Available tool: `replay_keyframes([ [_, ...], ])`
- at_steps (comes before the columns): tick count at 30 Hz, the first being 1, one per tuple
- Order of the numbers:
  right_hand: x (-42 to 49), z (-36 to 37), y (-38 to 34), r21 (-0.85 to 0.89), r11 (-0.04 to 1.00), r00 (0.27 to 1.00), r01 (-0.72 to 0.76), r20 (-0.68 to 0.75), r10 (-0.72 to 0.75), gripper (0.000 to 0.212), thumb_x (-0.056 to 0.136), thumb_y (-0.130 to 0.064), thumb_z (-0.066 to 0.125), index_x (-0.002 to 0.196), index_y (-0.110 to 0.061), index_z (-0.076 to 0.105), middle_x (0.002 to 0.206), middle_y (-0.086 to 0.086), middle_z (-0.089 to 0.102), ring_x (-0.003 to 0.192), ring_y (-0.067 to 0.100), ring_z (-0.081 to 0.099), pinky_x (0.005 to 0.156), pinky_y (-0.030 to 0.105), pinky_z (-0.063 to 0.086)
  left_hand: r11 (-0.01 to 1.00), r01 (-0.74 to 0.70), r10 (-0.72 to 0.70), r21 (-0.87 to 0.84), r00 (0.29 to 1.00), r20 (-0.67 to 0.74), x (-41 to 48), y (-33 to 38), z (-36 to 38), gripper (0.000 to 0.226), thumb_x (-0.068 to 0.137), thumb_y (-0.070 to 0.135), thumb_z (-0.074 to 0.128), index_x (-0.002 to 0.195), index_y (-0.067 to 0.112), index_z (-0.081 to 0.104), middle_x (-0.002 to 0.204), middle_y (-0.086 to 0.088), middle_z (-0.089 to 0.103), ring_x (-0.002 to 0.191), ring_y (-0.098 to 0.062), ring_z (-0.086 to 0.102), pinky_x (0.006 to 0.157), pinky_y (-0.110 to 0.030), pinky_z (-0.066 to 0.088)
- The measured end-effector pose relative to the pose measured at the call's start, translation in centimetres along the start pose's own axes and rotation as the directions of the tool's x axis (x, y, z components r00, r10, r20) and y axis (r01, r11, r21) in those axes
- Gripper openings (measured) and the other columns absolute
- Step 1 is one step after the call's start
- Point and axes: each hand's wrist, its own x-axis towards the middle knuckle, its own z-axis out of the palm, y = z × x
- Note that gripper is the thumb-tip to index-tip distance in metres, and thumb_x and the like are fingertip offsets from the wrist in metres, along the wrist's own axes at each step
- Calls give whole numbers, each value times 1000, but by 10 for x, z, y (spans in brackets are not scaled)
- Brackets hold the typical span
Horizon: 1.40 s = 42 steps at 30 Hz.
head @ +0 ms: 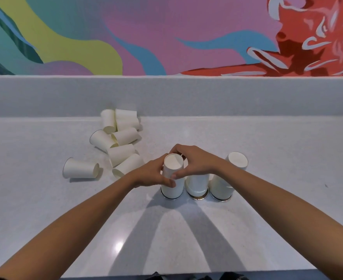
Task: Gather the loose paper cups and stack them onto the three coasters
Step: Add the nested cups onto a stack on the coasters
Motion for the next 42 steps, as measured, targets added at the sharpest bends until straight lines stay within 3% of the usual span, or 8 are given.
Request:
replay_keyframes([
  [12, 14, -38, -15, 8, 985, 956, -175, 243, 168, 60, 79, -47, 72, 130, -30, 46, 125, -9, 54, 116, 12, 51, 96, 28, 42, 995, 101, -103, 25, 991, 81, -5, 11, -39, 87, 71, 14, 84, 139, 33, 33, 133, 5, 50, 122, -13, 49, 97, -30, 49],
  [16, 34, -44, -18, 76, 980, 968, -186, 187, 169, 60, 78, -55, 69, 129, -30, 49, 124, -7, 58, 116, 14, 54, 101, 35, 43, 965, 165, -147, 203, 984, -99, -13, 9, -65, 76, 74, 27, 82, 136, 30, 38, 129, 1, 53, 112, -14, 53, 95, -29, 49],
  [20, 56, -38, -15, 74, 973, 971, -218, 113, 209, 51, 81, -49, 70, 124, -25, 53, 117, -5, 59, 106, 13, 56, 85, 26, 43, 659, 369, -94, 656, 905, -415, -19, -8, -66, 56, 82, 40, 70, 127, 15, 47, 124, -4, 58, 106, -20, 58, 81, -25, 44],
  [25, 75, -33, -9, 93, 966, 970, -243, 31, 241, 42, 85, -43, 67, 120, -21, 56, 117, -1, 59, 100, 15, 54, 79, 24, 41, 483, 441, -198, 757, 897, -396, -13, -42, -52, 73, 87, 51, 61, 141, 13, 31, 130, -8, 50, 112, -25, 57, 85, -30, 48],
  [33, 86, -23, 3, 118, 942, 949, -315, 12, 316, 39, 86, -39, 67, 117, -18, 57, 111, 2, 61, 90, 16, 58, 76, 24, 45, 545, 404, -228, 735, 915, -334, 15, -46, -50, 69, 81, 45, 67, 133, 14, 34, 118, -8, 57, 103, -24, 59, 76, -30, 47],
  [37, 90, -17, 4, 87, 936, 939, -340, -17, 343, 44, 88, -46, 62, 120, -17, 54, 114, 1, 58, 98, 18, 56, 88, 32, 46, 800, 357, -158, 482, 901, -405, 23, -32, -55, 68, 72, 53, 73, 121, 15, 44, 107, -3, 61, 93, -21, 59, 75, -31, 52],
  [39, 94, -14, 1, 190, 916, 927, -353, -64, 370, 52, 88, -54, 57, 126, -18, 49, 119, 2, 57, 101, 20, 57, 86, 33, 48, 930, 237, -65, 281, 858, -510, 24, -15, -61, 66, 72, 51, 74, 120, 16, 46, 102, 0, 60, 90, -20, 60, 74, -31, 52],
  [42, 99, -15, -9, 541, 790, 920, -289, -70, 385, 54, 88, -55, 58, 125, -17, 48, 117, 5, 63, 97, 22, 66, 80, 37, 58, 990, 87, -4, 109, 798, -603, 27, 7, -68, 66, 73, 48, 76, 122, 17, 45, 102, 4, 56, 90, -16, 57, 74, -26, 49],
])
